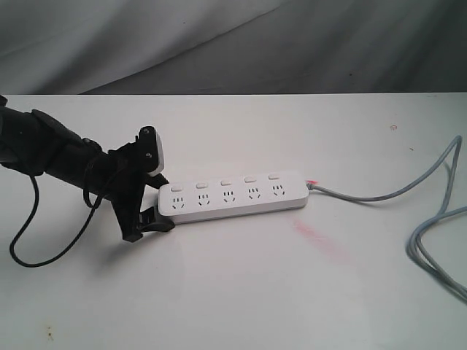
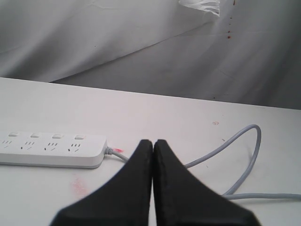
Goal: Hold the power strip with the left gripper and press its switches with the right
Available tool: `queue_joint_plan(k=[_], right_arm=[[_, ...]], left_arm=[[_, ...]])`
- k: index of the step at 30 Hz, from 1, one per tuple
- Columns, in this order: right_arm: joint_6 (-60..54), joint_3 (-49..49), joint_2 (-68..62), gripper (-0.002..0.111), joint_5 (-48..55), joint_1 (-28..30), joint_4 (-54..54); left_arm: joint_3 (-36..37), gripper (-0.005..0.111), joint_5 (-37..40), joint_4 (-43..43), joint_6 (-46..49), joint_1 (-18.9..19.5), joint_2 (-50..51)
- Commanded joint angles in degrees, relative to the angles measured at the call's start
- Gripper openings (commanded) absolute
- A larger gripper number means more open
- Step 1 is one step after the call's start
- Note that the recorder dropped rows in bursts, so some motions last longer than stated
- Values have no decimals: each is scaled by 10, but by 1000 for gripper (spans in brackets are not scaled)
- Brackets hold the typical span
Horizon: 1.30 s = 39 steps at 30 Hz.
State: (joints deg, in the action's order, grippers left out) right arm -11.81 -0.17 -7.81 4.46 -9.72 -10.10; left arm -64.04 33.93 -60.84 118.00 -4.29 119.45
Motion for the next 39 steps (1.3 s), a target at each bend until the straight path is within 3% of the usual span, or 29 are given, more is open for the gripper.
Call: queue_joint_plan(k=[1, 11, 39], right_arm=[[2, 2, 3, 0, -2, 5, 1], [2, 2, 3, 0, -2, 5, 1], [2, 2, 3, 0, -2, 5, 1]], left_arm=[[-3, 78, 4, 1, -9, -4, 5], [-3, 65, 4, 1, -9, -4, 5], [-3, 65, 4, 1, -9, -4, 5]])
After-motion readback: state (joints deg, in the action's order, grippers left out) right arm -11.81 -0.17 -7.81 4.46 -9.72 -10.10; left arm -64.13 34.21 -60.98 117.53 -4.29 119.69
